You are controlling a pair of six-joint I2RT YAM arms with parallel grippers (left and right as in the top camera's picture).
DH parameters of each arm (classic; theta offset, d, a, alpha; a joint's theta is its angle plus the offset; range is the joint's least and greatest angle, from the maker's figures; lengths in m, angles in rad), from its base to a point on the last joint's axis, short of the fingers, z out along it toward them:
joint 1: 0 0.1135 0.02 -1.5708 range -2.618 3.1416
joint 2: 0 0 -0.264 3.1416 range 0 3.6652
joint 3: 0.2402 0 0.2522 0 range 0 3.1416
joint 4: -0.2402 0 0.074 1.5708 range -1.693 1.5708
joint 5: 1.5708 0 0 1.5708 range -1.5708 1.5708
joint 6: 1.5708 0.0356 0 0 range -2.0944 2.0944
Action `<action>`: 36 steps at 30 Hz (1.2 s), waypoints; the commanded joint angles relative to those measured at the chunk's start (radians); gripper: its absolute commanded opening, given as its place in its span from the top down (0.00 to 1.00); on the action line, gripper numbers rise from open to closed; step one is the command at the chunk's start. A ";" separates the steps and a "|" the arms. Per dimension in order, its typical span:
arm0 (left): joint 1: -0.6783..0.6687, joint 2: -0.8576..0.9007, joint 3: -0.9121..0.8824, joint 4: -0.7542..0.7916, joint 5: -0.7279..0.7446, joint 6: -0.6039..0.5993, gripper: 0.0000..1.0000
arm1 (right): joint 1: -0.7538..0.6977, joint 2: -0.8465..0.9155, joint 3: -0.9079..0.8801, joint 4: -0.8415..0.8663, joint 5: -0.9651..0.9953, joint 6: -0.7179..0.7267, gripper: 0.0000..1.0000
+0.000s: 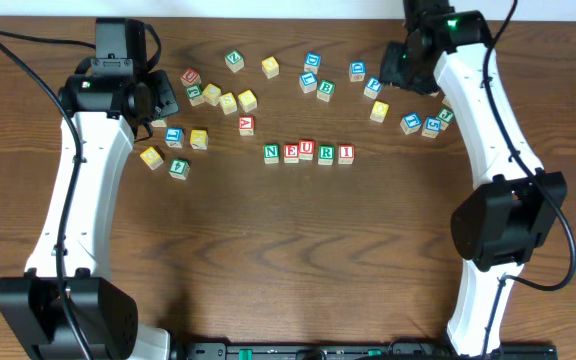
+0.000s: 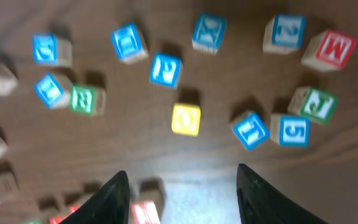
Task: Spell out NEURIPS
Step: 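Lift the right gripper and move it toward the blue P block, then lower the right gripper and grasp the blue P block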
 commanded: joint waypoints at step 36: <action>0.003 -0.003 0.001 -0.003 -0.006 -0.005 0.50 | 0.005 0.362 0.014 0.375 0.045 0.132 0.48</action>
